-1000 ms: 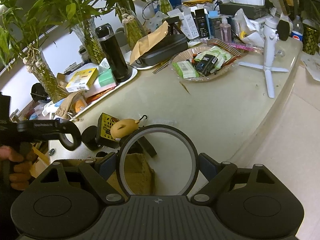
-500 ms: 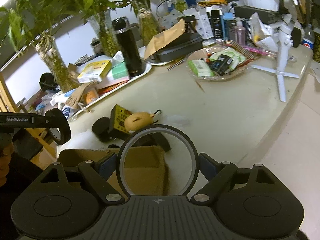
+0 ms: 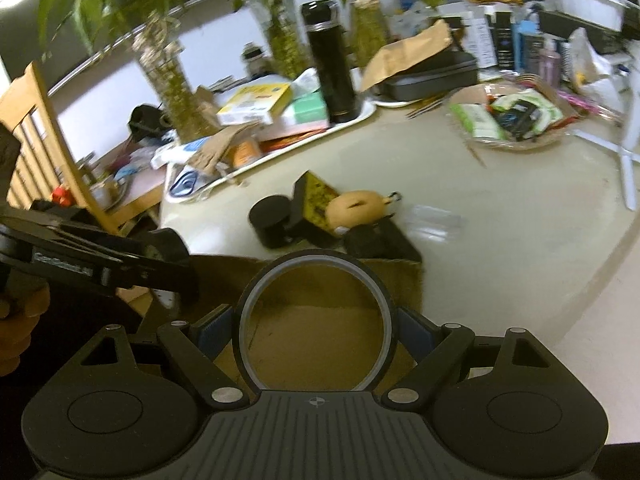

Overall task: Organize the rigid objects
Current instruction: 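Lower both held tape rolls into the cardboard box and open both grippers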

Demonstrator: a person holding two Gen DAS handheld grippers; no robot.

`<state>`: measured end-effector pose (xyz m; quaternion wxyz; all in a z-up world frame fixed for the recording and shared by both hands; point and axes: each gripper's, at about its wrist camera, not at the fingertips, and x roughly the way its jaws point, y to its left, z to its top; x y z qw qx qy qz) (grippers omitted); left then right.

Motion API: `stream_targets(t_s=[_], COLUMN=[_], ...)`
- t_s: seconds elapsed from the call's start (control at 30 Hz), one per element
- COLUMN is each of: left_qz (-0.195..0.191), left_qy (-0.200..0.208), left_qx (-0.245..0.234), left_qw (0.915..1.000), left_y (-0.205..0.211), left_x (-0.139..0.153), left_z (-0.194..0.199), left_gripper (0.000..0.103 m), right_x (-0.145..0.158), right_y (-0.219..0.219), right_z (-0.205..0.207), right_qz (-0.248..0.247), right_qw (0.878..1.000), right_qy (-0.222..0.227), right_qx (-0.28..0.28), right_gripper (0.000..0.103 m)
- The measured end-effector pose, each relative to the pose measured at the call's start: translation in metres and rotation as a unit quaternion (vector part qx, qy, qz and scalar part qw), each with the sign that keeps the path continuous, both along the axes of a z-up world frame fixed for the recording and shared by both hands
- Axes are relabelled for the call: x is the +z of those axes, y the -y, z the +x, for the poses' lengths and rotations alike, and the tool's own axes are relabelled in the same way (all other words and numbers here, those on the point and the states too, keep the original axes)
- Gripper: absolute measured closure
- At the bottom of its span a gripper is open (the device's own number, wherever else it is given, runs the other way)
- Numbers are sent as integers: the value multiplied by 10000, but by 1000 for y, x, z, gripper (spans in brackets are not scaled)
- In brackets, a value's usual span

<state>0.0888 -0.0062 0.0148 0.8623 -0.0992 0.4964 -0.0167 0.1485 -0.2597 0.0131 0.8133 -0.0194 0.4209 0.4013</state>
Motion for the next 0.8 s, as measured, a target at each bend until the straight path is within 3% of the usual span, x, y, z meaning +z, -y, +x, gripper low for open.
stream_targets(t_s=[0.1, 0.17, 0.23, 0.37, 0.67, 0.8], left_qz=[-65, -90, -91, -47, 193, 321], left_qy=[-77, -33, 23, 174, 522, 568], left_qx=[-101, -141, -158, -139, 79, 171], left_qw=[9999, 9999, 9998, 9997, 9984, 9977], left_y=[1, 2, 2, 4, -6, -13], left_x=[-7, -8, -6, 0, 14, 14], left_z=[2, 1, 0, -3, -18, -23], left_gripper=[29, 29, 26, 18, 18, 18], right_x=[-4, -5, -4, -4, -11, -20], right_y=[-6, -7, -5, -2, -2, -3], right_z=[0, 0, -1, 0, 6, 10], right_qz=[-158, -225, -152, -88, -329, -298], right_qw=[9999, 9997, 9999, 9999, 9990, 9978], right_qy=[-25, 20, 57, 44, -144, -508], right_qx=[63, 10, 11, -56, -257, -296], right_gripper=[14, 4, 0, 0, 0, 0])
